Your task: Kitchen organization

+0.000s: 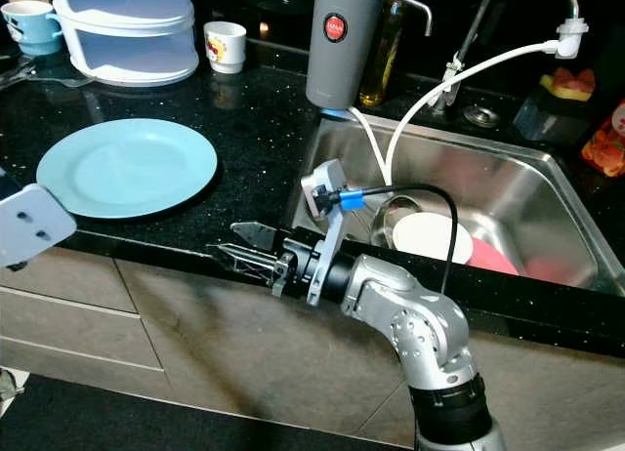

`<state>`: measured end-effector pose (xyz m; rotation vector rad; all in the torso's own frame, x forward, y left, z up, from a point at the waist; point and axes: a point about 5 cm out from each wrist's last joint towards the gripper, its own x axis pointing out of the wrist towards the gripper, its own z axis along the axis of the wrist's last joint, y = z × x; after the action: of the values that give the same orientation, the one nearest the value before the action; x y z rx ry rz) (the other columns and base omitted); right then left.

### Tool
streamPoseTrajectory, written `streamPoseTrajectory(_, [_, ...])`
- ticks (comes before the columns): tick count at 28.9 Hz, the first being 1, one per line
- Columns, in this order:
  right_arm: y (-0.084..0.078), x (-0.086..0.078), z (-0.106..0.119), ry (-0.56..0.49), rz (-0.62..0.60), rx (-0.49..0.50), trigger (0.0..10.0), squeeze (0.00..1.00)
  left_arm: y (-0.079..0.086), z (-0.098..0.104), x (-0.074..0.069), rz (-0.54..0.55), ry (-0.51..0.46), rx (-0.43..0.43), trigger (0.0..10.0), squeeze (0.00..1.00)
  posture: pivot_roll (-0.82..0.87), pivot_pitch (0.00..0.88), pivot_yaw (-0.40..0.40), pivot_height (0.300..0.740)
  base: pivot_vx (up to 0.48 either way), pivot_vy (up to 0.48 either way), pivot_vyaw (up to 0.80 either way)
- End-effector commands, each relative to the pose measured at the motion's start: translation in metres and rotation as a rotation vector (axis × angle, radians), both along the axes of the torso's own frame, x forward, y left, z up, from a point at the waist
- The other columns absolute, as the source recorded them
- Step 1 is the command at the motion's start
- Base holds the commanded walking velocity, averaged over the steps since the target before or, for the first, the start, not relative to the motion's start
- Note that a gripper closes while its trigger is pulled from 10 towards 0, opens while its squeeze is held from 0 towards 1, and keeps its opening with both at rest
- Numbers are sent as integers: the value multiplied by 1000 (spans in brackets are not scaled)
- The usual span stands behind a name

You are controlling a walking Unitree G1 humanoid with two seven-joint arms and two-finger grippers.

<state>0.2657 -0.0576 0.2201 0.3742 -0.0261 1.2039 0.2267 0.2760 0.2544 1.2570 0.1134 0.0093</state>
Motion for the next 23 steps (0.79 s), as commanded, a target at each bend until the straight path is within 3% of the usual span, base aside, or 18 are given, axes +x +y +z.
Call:
streamPoseTrajectory(1, [-3,2,-1,6,-30,-21,10000,0,-2,-12,2,-15,43,-8,10000,0,153,10,-139,740,0,0,0])
streamPoseTrajectory(11, [-3,3,1,-2,-53,-46,10000,0,-7,-30,5,-53,146,-71,10000,0,134,23,-137,740,0,0,0])
streamPoseTrajectory(23, [-2,5,1,3,-78,-51,10000,0,-4,-26,11,-47,99,-69,10000,0,123,36,-136,740,0,0,0])
